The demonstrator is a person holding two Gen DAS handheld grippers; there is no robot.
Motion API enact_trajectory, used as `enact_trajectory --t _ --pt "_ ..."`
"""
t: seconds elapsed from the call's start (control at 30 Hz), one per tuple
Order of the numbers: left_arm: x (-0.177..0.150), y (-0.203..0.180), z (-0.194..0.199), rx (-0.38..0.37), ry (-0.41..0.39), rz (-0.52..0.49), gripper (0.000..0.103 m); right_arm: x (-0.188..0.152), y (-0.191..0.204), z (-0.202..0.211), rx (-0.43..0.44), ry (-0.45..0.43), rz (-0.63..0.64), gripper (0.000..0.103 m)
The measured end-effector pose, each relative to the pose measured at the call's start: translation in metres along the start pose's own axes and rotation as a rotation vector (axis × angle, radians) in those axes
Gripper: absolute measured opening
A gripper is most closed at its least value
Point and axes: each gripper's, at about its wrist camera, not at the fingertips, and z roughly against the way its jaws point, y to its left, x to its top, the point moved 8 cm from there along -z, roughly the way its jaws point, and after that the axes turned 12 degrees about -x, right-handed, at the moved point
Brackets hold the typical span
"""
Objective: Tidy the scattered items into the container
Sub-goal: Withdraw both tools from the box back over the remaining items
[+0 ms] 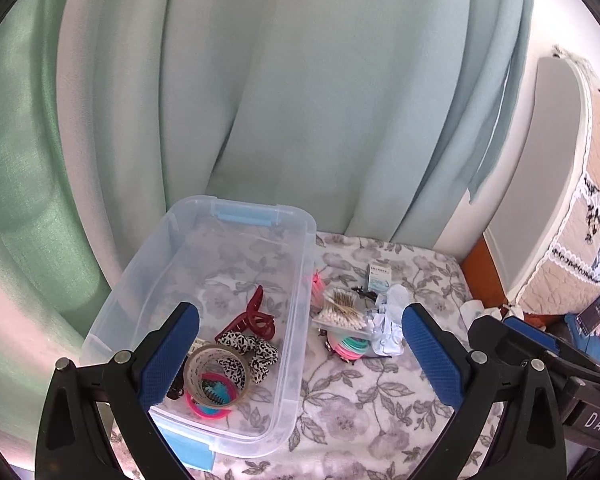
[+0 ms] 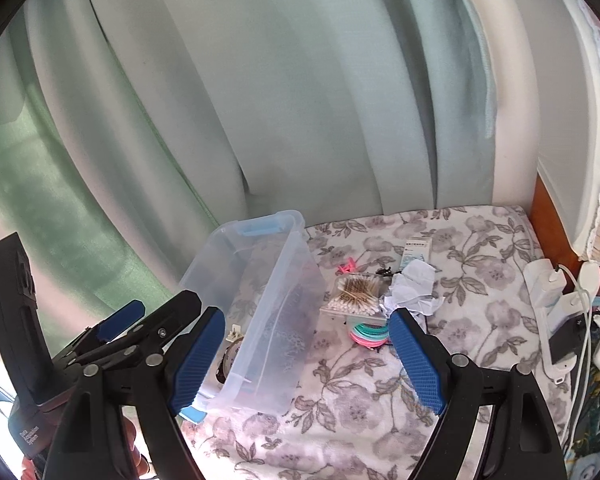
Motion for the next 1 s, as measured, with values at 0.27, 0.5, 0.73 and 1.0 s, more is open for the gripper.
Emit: enact_trajectory --t 0.27,0.5,0.73,1.0 --pt "-0.008 -0.023 -0.013 -0.006 0.041 -0.035 0.101 -0.005 -0.029 0.003 -0.018 0.002 -0.038 0.087" --pt "-0.016 -0.041 -0.024 -0.013 0.069 -0.06 0.101 -0.012 -0.053 0.002 -0.03 0.009 -0.074 0.088" --pt "-0.024 -0.056 -0.038 -0.04 0.089 -0.057 0.101 -0.017 -0.076 0.0 -0.041 0.02 -0.111 0.09" --pt "-0.032 -0.069 -0.05 -0.084 0.11 -0.046 0.101 -0.022 -0.1 -0.002 -0.07 0.026 -0.154 0.103"
